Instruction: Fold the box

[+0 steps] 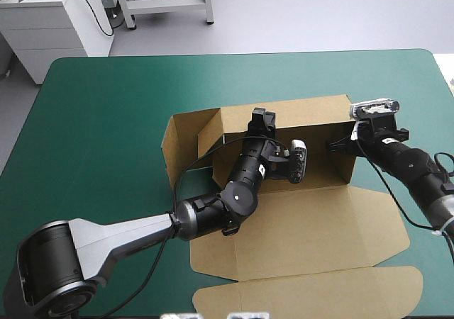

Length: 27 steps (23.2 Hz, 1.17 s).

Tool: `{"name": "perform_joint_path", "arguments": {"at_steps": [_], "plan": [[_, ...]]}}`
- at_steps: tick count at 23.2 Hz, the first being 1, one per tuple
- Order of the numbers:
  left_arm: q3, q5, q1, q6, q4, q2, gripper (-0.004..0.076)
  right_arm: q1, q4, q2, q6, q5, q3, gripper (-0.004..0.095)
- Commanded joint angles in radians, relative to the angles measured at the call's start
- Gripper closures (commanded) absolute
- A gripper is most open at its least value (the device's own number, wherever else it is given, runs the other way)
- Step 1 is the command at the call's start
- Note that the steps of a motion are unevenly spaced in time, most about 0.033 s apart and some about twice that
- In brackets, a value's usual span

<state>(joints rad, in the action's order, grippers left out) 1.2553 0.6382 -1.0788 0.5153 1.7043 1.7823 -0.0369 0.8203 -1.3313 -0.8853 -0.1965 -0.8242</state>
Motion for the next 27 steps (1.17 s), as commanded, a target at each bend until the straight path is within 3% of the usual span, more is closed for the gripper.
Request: {"name": "perform_joint_path", "arguments": {"at_steps": [1, 7, 10, 12, 14, 16, 22, 27], "plan": [[0.028, 0.029, -0.019, 0.017, 0.044, -0.046, 0.0373, -0.022, 0.001, -0.016, -0.006, -0.098, -0.004, 0.0908], [0.028, 0.101, -0.072, 0.013, 0.044, -0.046, 0.0374, -0.022, 0.001, -0.094, 0.015, -0.065, -0.083, 0.0908], [0.028, 0.193, -0.116, 0.013, 0.044, -0.048, 0.0374, -0.022, -0.009, -0.163, 0.080, -0.088, -0.192, 0.0908], [0.028, 0.191, -0.150, 0.036, 0.044, -0.059, 0.0395, -0.020, -0.070, -0.197, 0.159, -0.128, -0.263, 0.0907], [0.028, 0.199, -0.176, 0.070, 0.044, -0.084, 0.0496, -0.020, -0.159, -0.208, 0.243, -0.156, -0.305, 0.0907], [0.028, 0.201, -0.181, 0.090, 0.044, -0.125, 0.0722, -0.020, -0.210, -0.208, 0.280, -0.194, -0.331, 0.0908], [0.028, 0.231, -0.137, 0.198, 0.024, -0.345, 0.0723, -0.020, -0.236, -0.208, 0.360, -0.315, -0.392, 0.0907], [0.049, 0.196, 0.017, 0.176, -0.195, -0.492, 0.0723, -0.022, -0.301, -0.208, 0.459, -0.431, -0.487, 0.0907]]}}
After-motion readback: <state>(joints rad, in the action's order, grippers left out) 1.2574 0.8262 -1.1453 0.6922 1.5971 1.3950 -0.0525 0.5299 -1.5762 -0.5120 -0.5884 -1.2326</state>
